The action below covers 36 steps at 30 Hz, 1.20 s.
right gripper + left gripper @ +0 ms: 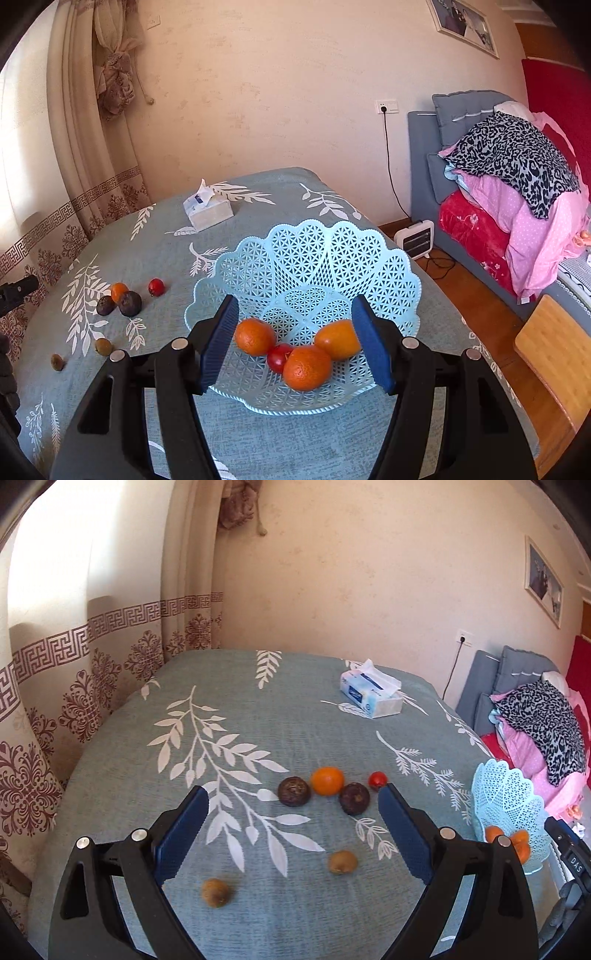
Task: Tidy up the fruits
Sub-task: 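Move both open tools back over the brown kiwis, then grasp a brown kiwi with the left tool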
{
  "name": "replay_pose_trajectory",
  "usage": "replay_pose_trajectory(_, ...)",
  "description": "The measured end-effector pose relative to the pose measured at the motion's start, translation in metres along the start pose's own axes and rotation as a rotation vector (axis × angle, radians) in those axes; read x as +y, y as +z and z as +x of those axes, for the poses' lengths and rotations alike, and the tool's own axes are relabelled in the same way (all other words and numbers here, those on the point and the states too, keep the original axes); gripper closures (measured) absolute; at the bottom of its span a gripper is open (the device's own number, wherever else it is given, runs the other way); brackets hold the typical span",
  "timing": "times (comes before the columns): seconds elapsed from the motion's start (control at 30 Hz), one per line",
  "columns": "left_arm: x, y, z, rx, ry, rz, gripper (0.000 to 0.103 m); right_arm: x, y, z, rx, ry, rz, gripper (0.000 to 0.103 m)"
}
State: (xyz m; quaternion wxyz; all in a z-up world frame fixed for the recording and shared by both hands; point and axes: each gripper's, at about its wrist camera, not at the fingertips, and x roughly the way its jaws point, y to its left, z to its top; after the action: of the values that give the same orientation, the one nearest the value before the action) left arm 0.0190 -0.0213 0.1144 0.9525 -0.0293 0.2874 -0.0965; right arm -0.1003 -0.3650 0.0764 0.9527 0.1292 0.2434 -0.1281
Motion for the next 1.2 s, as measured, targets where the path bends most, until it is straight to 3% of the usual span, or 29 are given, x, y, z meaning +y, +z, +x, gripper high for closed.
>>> replay_pose_trajectory(0.23,0.04,-0.012,-0.002,0.025,0.077,-0.032,0.011,0.02,0.001,0.001,0.006,0.031,-0.029,0.038)
replay_pose_trajectory(0.6,0.061,-0.058,0.028,0.18,0.131,-0.003,0.011,0.06,-0.005,0.01,0.048,0.104,-0.099,0.038)
replay_pose_trajectory(0.83,0.067,-0.076,0.042,0.272,0.105,0.004,0.042,0.091,-0.012,0.019,0.08,0.162,-0.147,0.038)
replay_pose_trajectory(0.9,0.07,-0.079,0.046,0.293,0.095,-0.009,0.046,0.1,-0.013,0.022,0.091,0.178,-0.159,0.038)
replay_pose_trajectory(1.0,0.07,-0.082,0.048,0.298,0.094,-0.008,0.052,0.113,-0.015,0.029,0.109,0.203,-0.18,0.037)
replay_pose_trajectory(1.2,0.065,-0.082,0.048,0.287,0.057,0.006,0.072,0.143,-0.018,0.044,0.169,0.283,-0.21,0.037)
